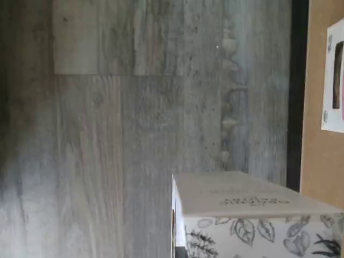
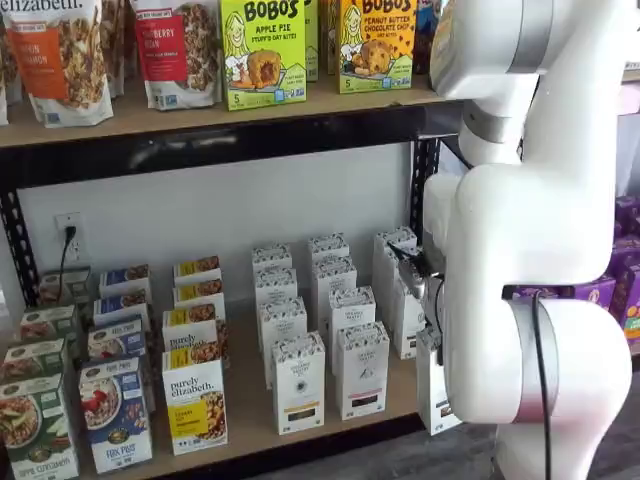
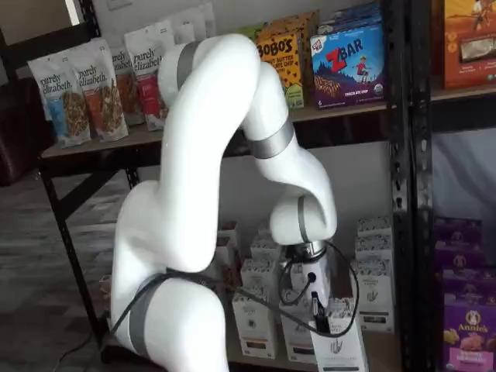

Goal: Pick up the white box with a green strip in the middle, on the bottom shelf, the sixth box from the left

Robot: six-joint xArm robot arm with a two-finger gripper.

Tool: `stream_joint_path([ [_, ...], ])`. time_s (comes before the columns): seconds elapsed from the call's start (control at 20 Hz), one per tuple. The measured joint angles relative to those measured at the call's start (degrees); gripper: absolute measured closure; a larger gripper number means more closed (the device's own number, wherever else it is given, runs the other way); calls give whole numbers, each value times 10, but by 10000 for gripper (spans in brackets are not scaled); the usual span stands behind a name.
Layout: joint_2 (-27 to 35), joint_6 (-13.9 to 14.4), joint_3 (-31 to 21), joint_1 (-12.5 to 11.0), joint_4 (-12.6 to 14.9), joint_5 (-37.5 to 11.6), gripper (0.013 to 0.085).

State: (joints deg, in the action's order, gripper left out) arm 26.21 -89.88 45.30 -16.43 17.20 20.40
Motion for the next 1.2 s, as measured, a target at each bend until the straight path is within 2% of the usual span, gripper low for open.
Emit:
stream_joint_path([
  [0.1, -33, 13, -26, 8, 6, 8, 490],
  [0.2, -63, 11, -49, 15, -3, 16, 490],
  [0.45, -148, -35, -94, 35, -72, 64, 490],
  [0.65, -224, -49, -124, 50, -100, 117, 490],
  [0.95, -321, -88, -144, 66, -165, 208, 490],
  [1.05, -349, -93, -145, 73, -180, 240, 490],
  [1.2, -382, -89, -147, 81, -187, 267, 490],
])
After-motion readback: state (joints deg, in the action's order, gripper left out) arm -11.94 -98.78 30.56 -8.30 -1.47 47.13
